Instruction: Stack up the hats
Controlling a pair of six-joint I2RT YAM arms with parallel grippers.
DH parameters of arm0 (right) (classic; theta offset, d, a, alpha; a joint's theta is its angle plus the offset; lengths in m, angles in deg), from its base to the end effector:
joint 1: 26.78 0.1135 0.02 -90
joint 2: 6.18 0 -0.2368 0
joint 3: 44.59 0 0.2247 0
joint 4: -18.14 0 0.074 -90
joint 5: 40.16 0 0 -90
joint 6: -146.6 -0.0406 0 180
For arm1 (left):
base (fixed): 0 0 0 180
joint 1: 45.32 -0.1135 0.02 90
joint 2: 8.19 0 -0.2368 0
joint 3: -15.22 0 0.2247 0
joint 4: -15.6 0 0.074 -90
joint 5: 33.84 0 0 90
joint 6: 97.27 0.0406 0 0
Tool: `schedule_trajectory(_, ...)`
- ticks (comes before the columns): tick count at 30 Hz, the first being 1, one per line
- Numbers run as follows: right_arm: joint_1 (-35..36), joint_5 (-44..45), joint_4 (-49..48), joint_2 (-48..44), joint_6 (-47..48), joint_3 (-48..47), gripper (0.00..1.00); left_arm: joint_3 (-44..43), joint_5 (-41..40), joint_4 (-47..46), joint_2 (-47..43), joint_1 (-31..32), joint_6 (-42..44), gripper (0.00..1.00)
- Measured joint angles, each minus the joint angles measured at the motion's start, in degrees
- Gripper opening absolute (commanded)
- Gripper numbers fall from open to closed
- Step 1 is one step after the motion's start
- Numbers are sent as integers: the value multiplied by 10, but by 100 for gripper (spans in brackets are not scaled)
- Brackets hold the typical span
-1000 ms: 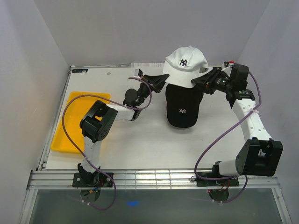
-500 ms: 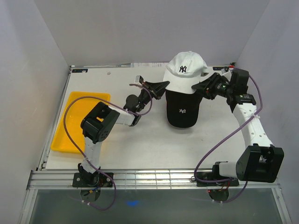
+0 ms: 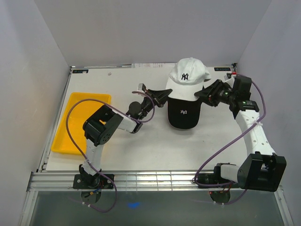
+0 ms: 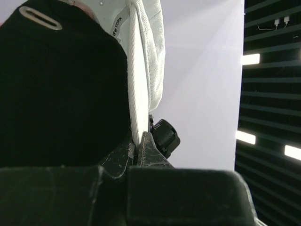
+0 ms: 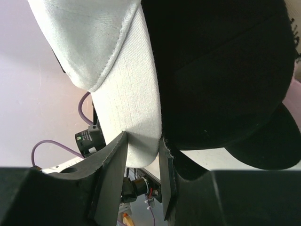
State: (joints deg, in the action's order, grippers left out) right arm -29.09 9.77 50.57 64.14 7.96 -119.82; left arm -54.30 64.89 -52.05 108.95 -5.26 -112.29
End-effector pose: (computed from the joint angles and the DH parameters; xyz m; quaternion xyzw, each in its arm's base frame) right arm 0.2582 0.0157 0.3072 0.1851 0.8016 0.4610 0.3327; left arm 0.2920 -0.2536 0.1973 -0.2544 0.5158 -0.7924 0.2035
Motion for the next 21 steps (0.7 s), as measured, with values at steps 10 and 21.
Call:
schedule_trajectory(10,-14,2,22,-23,20,26,37,28,-13,0,-4,19,8,0)
schedule_trajectory(21,-19,-9,28,-42,40,54,38,62,-16,-6,-17,29,23,0)
